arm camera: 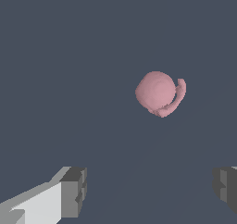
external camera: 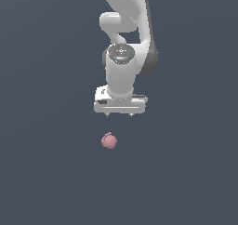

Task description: Pick up the object and move it to a goal position.

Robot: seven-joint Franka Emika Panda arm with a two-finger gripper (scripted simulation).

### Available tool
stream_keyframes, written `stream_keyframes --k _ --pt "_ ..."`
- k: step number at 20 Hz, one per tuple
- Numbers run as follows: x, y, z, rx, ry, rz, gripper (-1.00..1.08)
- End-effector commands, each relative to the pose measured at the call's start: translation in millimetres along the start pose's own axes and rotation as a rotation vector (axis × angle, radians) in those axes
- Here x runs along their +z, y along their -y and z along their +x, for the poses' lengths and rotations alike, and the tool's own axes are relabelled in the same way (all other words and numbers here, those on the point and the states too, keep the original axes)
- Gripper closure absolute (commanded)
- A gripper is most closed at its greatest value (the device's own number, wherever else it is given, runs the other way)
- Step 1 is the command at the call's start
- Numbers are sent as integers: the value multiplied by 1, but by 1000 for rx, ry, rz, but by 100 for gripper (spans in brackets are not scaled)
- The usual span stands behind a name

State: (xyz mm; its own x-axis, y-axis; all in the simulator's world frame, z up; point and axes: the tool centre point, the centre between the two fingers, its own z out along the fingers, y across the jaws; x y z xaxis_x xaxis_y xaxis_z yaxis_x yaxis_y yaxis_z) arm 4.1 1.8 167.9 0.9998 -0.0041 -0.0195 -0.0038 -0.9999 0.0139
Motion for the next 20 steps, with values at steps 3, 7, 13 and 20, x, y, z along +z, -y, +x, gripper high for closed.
stream_keyframes --k 3,7,13,20 --pt "8 -5 8 67 -1 4 -92" --pt "18 -11 19 156 -3 9 -92" --pt "41 -24 40 336 -7 16 -92" --pt "64 -38 58 505 -11 19 -92"
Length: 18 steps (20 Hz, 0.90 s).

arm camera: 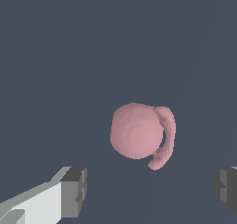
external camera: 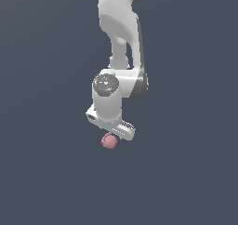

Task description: Pick up the object and move it to a goal position.

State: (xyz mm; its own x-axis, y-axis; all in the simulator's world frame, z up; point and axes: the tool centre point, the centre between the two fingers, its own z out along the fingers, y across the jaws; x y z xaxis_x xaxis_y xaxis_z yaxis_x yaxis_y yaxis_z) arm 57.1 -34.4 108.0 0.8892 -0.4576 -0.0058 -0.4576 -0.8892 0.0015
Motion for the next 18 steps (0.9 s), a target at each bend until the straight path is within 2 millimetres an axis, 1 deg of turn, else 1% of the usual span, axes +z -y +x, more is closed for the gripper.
stream_keyframes --k 1,7,14,18 --pt "7 -1 6 51 -2 1 -92" --pt "17 -3 15 119 -5 2 -92" --pt "20 -4 16 128 -5 1 -92" --pt "32 -4 16 129 -5 2 -92"
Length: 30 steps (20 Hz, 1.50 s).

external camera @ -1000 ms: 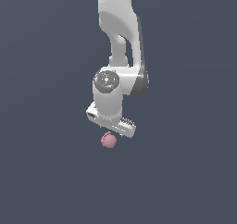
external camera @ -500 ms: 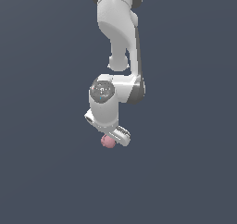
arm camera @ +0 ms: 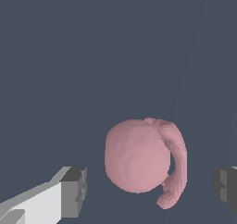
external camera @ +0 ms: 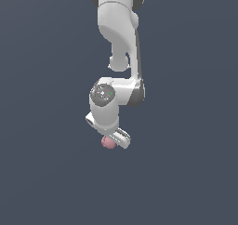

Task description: Pick up the object and move it to a goal position.

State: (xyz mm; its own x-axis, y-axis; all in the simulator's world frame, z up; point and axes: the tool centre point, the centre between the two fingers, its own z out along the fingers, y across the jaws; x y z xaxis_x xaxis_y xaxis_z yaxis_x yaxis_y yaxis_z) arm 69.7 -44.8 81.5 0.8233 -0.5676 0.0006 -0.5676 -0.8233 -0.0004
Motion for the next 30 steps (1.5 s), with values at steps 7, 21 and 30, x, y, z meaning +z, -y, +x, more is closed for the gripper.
stream_keyframes --k 7,21,30 --pt "39 -1 -1 4 1 0 -92" --pt "42 0 0 4 1 0 108" --pt "31 4 -6 4 1 0 108"
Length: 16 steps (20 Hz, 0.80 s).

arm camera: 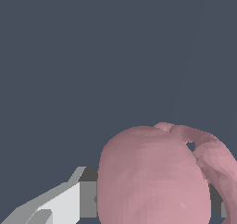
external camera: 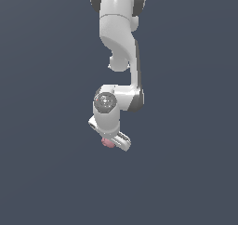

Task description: Pick up the object and move it to a goal position.

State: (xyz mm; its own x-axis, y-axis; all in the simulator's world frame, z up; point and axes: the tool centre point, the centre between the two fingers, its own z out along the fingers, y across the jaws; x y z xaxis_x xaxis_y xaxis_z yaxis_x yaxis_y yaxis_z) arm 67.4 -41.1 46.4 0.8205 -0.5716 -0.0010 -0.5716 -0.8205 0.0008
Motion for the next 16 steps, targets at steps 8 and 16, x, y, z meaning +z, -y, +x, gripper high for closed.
stream_keyframes --k 8,16 --pt "-48 16 -25 -1 -1 1 108" --pt "-126 41 -67 -1 -1 1 108"
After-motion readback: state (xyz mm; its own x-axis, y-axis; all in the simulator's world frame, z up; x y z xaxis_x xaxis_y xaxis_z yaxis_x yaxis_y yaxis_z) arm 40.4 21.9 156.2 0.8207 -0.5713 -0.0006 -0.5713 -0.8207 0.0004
